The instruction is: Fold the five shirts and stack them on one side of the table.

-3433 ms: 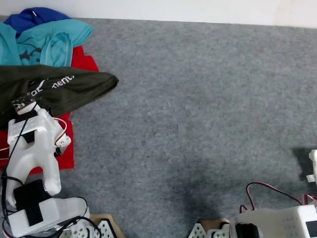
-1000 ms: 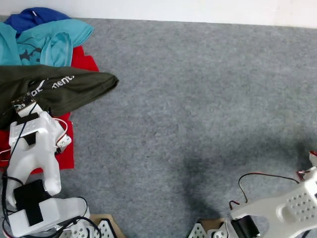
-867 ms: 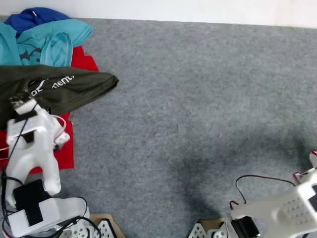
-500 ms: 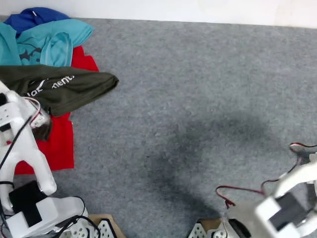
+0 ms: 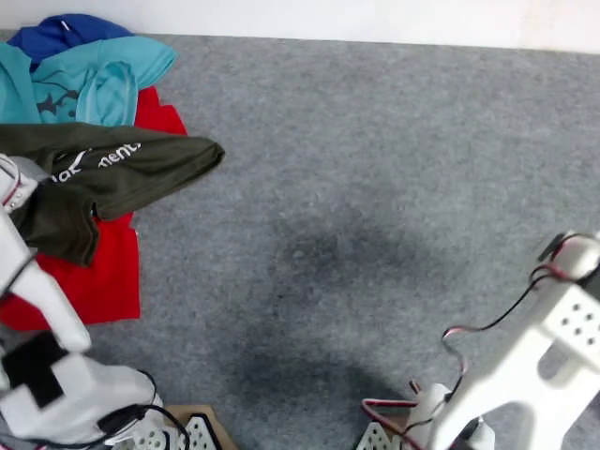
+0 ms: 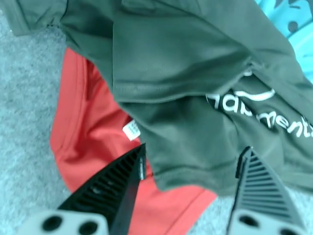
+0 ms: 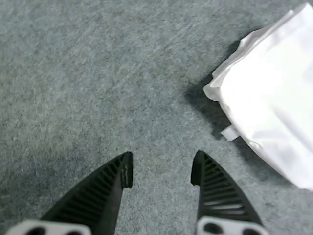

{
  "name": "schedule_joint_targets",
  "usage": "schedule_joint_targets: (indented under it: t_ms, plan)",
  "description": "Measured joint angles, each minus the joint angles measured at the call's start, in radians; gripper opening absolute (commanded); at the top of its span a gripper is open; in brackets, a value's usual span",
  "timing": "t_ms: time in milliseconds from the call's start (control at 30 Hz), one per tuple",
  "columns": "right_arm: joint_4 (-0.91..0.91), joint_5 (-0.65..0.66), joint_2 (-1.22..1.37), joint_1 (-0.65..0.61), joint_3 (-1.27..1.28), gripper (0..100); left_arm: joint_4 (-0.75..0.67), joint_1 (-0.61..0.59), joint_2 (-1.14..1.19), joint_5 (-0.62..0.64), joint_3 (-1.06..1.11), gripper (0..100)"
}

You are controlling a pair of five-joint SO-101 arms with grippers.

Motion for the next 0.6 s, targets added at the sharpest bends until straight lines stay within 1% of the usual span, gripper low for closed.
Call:
schedule_joint_targets:
  t_ms: [67,267,433,600]
  plan:
    - [-0.034,0.0,-0.064,-0.009,0.084,20.2,0.009,-0.005,0.097,0.0,-0.08,30]
    - [-0.121,0.0,-0.21,-0.015,0.29,20.2,0.114,-0.052,0.393,0.0,-0.354,30]
    - [-0.158,0.0,-0.27,-0.084,0.408,20.2,0.18,-0.08,0.597,0.0,-0.56,30]
    - [-0.16,0.0,-0.308,-0.146,0.453,20.2,0.222,-0.08,0.726,0.0,-0.701,30]
